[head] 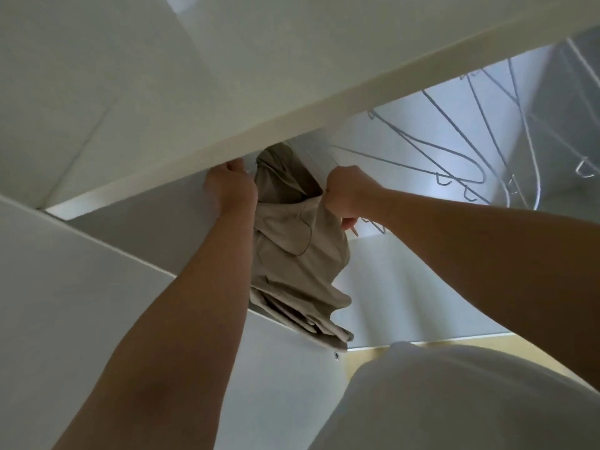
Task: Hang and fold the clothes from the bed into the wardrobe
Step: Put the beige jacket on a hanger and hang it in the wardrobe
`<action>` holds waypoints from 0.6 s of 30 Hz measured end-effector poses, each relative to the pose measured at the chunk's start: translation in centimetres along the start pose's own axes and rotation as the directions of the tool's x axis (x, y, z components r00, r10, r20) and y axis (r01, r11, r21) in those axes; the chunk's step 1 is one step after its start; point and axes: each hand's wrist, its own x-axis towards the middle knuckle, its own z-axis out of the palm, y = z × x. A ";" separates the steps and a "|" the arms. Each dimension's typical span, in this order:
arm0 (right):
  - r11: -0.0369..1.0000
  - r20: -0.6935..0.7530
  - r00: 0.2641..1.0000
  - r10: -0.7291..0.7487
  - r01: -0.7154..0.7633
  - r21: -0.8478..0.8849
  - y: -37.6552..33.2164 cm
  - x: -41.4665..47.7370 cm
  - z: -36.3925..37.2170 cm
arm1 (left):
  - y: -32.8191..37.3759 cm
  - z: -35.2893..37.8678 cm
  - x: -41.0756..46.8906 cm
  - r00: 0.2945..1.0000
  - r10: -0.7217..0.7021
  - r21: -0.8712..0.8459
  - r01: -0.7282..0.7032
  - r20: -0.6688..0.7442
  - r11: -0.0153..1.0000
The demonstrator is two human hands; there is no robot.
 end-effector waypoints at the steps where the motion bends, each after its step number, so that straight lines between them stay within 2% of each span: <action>1: 1.000 0.001 1.000 -0.007 0.007 0.003 0.2 0.0 0.0 | 0.2 0.0 0.4 1.000 -0.024 -0.055 0.025 0.017 0.998; 3: 1.000 0.006 1.000 -0.020 0.020 0.006 0.4 -0.1 0.1 | 0.7 0.1 1.0 0.998 -0.043 -0.098 0.048 0.055 0.994; 8: 0.998 -0.022 0.999 -0.033 0.034 0.053 0.5 -0.9 -0.2 | 1.7 -0.2 1.6 0.999 0.041 0.193 -0.042 0.009 0.980; 11: 0.997 -0.023 0.999 -0.023 0.024 0.075 0.6 -1.2 -0.4 | 1.6 -0.1 2.3 0.999 0.038 0.167 -0.039 0.008 0.985; 18: 0.997 -0.033 0.999 -0.025 0.027 0.072 0.6 -2.0 -0.8 | 2.3 -0.5 1.2 0.996 0.071 -0.042 -0.073 -0.054 0.996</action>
